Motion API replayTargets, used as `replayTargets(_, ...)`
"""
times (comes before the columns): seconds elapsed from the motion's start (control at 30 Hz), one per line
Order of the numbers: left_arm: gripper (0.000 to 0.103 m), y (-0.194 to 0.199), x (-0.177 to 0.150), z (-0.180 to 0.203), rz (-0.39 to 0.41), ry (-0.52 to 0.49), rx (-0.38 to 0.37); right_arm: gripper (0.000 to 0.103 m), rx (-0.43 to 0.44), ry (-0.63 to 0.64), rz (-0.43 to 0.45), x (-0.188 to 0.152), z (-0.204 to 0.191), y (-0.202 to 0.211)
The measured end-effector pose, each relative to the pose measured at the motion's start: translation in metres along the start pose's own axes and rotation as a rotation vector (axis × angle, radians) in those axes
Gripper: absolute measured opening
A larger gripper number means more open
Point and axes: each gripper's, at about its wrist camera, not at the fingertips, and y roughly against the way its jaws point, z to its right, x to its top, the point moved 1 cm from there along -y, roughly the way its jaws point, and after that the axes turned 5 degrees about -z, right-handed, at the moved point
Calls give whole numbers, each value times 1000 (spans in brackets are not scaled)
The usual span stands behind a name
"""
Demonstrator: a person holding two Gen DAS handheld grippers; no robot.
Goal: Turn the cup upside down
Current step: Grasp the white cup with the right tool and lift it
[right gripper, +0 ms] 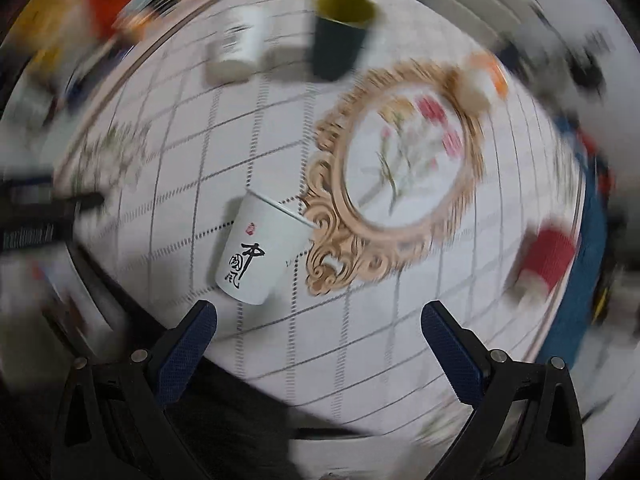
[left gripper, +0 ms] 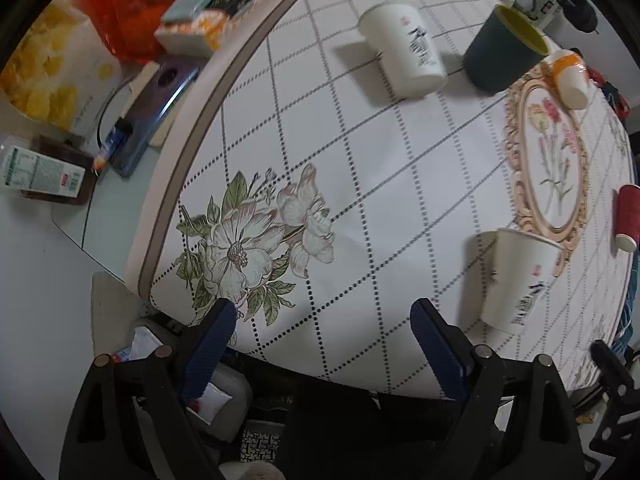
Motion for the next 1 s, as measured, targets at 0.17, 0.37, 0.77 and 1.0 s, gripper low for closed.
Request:
replayTargets(0.17, 98, -27, 4, -4, -32, 31, 0, 103, -338, 548, 24, 3, -47, -10)
replayTargets(0.37, 98, -49, 4, -7, -63, 81, -4, 103, -689, 1330, 50, -40, -92, -55)
replayTargets(0.77, 99, -78, -13, -30, -113, 147, -1, 100, -954, 2150, 98, -88, -78, -128)
replayTargets(1.0, 98, -86, -12, -34, -124, 170, -8, 90, -973, 2308, 132, -86, -73, -149)
